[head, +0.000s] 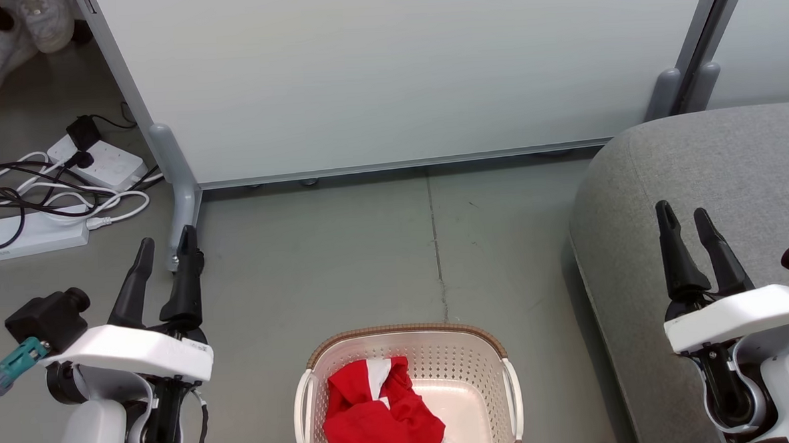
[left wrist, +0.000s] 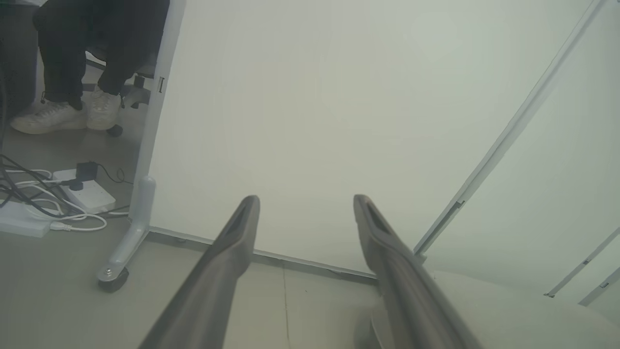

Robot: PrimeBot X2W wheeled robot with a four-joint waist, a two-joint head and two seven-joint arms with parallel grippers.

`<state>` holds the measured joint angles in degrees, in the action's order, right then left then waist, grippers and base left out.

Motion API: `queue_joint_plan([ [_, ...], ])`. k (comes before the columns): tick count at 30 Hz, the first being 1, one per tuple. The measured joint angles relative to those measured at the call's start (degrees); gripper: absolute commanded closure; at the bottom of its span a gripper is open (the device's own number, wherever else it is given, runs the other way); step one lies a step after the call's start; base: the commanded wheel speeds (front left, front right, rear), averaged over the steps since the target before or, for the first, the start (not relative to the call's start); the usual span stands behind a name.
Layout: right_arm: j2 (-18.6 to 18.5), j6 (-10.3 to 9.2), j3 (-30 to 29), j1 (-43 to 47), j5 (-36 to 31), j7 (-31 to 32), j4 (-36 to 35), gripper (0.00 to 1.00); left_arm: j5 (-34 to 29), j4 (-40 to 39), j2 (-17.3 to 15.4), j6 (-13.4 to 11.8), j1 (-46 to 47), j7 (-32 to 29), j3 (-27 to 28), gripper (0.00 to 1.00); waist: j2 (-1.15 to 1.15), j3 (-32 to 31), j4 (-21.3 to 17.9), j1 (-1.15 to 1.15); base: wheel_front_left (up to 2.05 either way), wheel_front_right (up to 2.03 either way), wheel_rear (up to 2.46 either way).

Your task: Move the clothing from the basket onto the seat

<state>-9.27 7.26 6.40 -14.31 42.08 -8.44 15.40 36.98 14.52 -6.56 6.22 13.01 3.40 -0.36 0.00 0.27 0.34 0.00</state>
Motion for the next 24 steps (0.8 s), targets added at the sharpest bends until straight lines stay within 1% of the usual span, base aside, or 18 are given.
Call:
queue_joint_plan([
  [13, -0.3, 0.05, 0.9, 0.8, -10.1, -1.4, 0.7, 0.0, -8.7, -1.3, -0.9, -2.0, -2.3, 2.7, -3.2, 0.0, 0.0, -0.2, 0.0, 0.0, 0.0, 0.0, 0.0],
  [24, -0.1, 0.07, 0.8, 1.1, -16.0, -2.3, 1.3, 0.0, -13.8, -1.3, -1.3, -3.8, -3.6, 4.5, -4.6, 0.0, 0.0, -0.3, 0.0, 0.0, 0.0, 0.0, 0.0],
])
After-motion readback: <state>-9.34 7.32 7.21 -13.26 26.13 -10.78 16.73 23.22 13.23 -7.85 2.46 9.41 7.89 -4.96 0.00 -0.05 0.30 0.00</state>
